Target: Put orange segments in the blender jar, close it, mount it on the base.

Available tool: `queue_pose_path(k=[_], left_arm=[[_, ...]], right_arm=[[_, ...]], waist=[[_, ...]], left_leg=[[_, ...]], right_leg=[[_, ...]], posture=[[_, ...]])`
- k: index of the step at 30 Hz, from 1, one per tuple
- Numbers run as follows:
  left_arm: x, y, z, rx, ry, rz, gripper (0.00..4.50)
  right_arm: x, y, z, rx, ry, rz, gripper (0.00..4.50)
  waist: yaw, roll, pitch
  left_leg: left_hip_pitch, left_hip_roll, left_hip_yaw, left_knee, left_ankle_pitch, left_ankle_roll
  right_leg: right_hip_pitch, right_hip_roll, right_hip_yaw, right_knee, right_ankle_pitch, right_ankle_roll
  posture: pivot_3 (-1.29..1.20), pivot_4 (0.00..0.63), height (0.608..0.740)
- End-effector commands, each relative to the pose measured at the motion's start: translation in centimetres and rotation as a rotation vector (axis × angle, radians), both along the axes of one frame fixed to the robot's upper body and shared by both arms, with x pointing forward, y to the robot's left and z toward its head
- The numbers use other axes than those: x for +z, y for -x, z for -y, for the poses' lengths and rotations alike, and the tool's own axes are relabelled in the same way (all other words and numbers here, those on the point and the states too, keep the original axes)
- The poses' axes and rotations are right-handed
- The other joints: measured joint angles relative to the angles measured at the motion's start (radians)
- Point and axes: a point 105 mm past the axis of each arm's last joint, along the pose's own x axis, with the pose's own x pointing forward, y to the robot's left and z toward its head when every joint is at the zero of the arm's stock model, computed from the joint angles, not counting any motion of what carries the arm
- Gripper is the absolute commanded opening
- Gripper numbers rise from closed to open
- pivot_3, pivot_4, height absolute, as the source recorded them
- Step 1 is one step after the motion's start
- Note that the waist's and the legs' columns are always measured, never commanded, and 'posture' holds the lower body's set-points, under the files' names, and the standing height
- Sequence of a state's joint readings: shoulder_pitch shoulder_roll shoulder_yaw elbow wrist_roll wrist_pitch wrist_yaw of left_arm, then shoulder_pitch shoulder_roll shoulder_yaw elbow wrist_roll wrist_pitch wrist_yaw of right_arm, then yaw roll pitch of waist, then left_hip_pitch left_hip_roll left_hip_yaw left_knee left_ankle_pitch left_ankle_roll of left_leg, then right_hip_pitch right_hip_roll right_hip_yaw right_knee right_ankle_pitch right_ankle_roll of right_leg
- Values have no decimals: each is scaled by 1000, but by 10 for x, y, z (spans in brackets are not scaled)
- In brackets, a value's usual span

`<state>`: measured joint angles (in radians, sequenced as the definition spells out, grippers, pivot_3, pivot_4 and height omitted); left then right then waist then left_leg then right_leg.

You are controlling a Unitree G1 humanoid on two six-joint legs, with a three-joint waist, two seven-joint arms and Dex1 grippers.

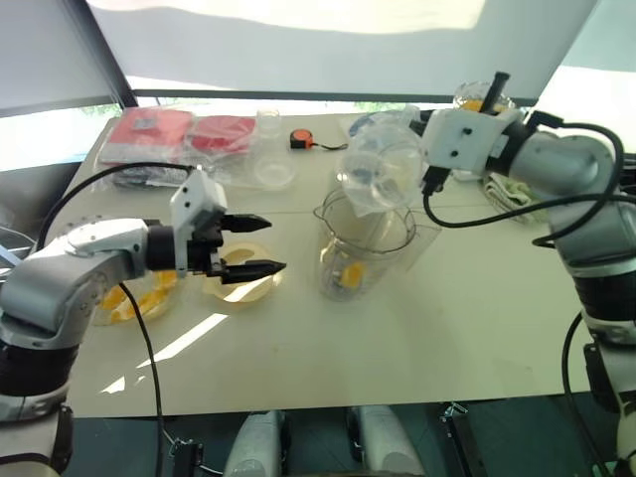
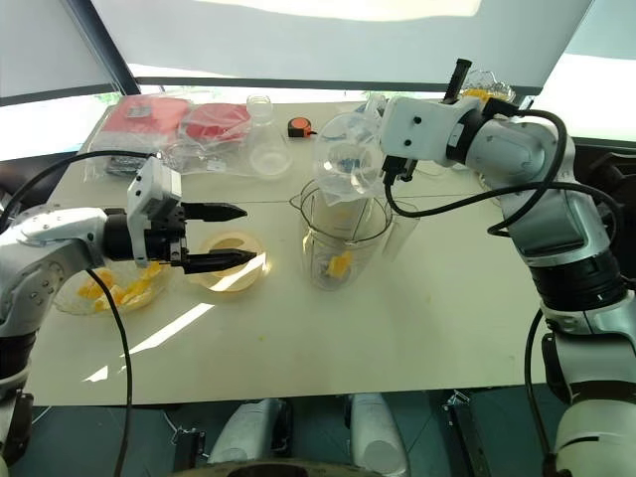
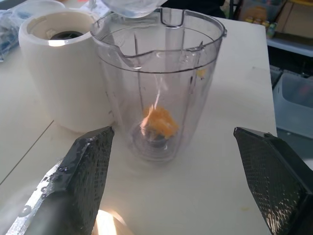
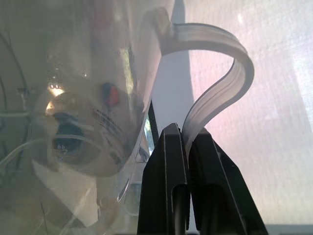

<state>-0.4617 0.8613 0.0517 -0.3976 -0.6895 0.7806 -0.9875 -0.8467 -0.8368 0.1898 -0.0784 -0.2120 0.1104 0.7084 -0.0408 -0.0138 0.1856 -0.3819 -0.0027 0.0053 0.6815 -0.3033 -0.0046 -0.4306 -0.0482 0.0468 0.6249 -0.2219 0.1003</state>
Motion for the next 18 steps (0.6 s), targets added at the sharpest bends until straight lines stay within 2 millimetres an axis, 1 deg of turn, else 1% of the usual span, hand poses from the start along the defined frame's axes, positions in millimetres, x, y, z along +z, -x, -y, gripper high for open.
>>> queue_pose_path(k=[1,7,10,12,14,16,18], left_arm=[[8,3,0,0,13,31,4078],[6,2,1,7,12,32,4078],[6,2,1,10,10,33,4078],[5,1,1,11,10,33,4078],[5,1,2,11,10,33,4078],[5,1,3,9,13,34,4078],[6,0,4,6,16,34,4078]], right_arm=[[28,6,-3,19,-50,89,59],[32,9,-10,42,-96,82,59],[36,12,-10,48,-152,58,59],[42,13,-8,43,-204,48,59],[46,14,-5,33,-218,51,59],[49,13,1,8,-212,69,59],[48,9,8,-21,-186,88,59]], waist=[[0,0,0],[0,0,0],[0,0,0],[1,0,0],[1,0,0],[1,0,0],[1,0,0]], left_leg=[[0,0,0,0,0,0],[0,0,0,0,0,0],[0,0,-1,0,0,0],[0,0,-1,0,0,0],[0,0,-1,0,0,0],[0,0,-1,0,0,0],[0,0,-1,0,0,0]], right_leg=[[0,0,0,0,0,0],[0,0,0,1,0,0],[0,0,0,1,0,0],[0,0,0,2,0,0],[0,0,-1,2,0,0],[0,0,-1,2,0,0],[0,-1,-1,2,0,0]], posture=[[0,150,740],[0,150,740],[0,150,740],[0,150,740],[0,150,740],[0,150,740],[0,150,740]])
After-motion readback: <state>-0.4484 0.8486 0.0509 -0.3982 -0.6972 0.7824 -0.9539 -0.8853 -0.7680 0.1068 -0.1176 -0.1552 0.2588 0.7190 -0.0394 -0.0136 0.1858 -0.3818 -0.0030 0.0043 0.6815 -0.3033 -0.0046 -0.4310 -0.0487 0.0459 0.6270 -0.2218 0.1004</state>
